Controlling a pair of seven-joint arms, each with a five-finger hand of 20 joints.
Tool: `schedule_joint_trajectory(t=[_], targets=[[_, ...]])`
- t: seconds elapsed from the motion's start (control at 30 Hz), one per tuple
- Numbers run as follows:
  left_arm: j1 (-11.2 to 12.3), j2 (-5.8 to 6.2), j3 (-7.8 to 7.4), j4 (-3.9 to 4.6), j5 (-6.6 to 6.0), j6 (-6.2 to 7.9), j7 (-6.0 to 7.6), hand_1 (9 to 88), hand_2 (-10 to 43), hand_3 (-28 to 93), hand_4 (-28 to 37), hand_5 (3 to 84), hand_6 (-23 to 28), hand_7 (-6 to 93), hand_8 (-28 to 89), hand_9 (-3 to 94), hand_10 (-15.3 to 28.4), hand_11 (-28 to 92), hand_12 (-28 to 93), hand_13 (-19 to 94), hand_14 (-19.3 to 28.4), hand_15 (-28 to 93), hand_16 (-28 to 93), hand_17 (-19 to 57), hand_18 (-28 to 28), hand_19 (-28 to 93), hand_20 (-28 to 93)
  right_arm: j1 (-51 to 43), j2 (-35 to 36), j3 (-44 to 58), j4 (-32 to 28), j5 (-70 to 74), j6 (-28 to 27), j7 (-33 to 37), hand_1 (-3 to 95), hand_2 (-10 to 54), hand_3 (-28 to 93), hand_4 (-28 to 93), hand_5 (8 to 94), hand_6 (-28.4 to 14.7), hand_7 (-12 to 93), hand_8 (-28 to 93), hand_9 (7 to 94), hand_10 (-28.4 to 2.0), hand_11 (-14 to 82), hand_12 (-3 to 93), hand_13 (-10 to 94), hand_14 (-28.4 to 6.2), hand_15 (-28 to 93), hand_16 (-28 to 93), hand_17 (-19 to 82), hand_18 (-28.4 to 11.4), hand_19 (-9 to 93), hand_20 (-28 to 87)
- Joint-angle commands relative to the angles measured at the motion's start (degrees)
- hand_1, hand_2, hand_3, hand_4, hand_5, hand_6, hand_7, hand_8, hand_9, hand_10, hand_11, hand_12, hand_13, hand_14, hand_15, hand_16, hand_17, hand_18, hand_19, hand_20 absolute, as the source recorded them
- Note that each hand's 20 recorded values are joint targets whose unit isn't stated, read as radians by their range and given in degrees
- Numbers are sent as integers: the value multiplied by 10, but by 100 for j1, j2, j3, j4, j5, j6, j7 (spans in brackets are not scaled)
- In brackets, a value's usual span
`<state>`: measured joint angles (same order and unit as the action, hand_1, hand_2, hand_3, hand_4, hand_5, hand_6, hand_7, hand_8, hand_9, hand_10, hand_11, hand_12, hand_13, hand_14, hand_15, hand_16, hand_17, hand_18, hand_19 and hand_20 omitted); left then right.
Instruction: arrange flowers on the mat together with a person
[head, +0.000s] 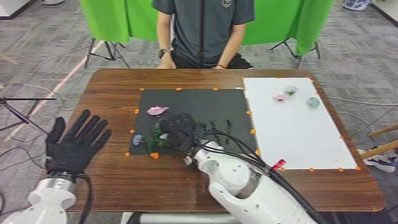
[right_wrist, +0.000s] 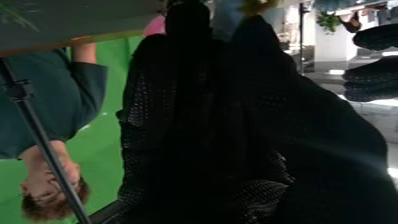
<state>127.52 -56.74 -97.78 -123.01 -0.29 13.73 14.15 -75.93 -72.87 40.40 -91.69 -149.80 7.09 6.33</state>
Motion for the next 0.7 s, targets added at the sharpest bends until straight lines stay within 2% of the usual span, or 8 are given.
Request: schedule_joint_trajectory(t=[0.03,0.1,0.33,0.4,0.5,0.53,0.6,0.7], targets=[[74,-34,-23,11,-23,-47,-60,256,147,639,-283,402,81,89,-99,334,151,176,62,259,139,217,-61,-53,131,287,111,-1,-22,-22,-144,19,16,183,621,-95,669,-283,607,2,257,-143,660,-102,175,257,658,-10,265,374,505,-53,810,111],[57,-40,-10,18,-23,-53,-67,255,147,640,-283,401,81,88,-99,334,150,175,63,258,139,216,-61,-53,131,287,111,-13,-10,-21,-200,122,-34,253,617,-95,670,-283,581,1,243,-155,617,-108,193,178,647,-12,281,371,498,-67,794,151],[70,-54,-5,15,-42,-53,-72,258,144,638,-283,399,80,89,-98,334,151,175,63,258,139,215,-60,-54,132,288,111,-71,14,109,-434,408,-111,421,609,-95,668,-283,565,-3,234,-155,589,-104,167,153,640,-17,298,374,490,-86,784,174],[69,-65,-13,19,-109,-73,-56,273,154,599,-283,399,80,89,-98,333,152,174,64,258,139,215,-60,-54,132,288,111,-102,33,203,-557,514,-21,435,603,-95,666,-283,559,1,235,-155,581,-94,160,148,638,-21,316,376,481,-95,805,197],[94,-85,-60,12,-85,-91,-62,317,169,494,-283,399,80,89,-98,332,152,171,63,256,139,208,-58,-54,132,287,111,-174,102,434,-864,824,92,487,584,-95,655,-283,551,7,233,-156,574,-87,147,140,639,-24,323,369,479,-99,812,209],[124,-103,-81,-3,-75,-83,-69,321,170,480,-283,399,80,89,-98,331,152,171,63,256,139,207,-57,-54,132,287,111,-251,170,561,-1037,1021,72,494,550,-95,679,-283,551,8,232,-156,571,-87,143,137,632,-35,345,339,479,-99,810,216],[56,-106,-72,39,-62,-101,-80,318,171,479,-283,399,80,89,-98,330,152,170,64,255,139,207,-57,-54,132,287,111,-415,295,888,-1363,1459,72,457,499,-95,720,-283,545,6,227,-155,563,-88,138,133,621,-52,364,292,479,-100,809,220],[121,-122,-119,10,-77,-92,-63,318,171,479,-283,399,79,88,-98,329,152,170,63,255,139,205,-56,-54,132,287,111,-782,523,1491,-1806,2142,-11,337,455,-95,753,-283,529,4,210,-144,543,-89,128,130,585,-74,388,191,458,-98,810,217]])
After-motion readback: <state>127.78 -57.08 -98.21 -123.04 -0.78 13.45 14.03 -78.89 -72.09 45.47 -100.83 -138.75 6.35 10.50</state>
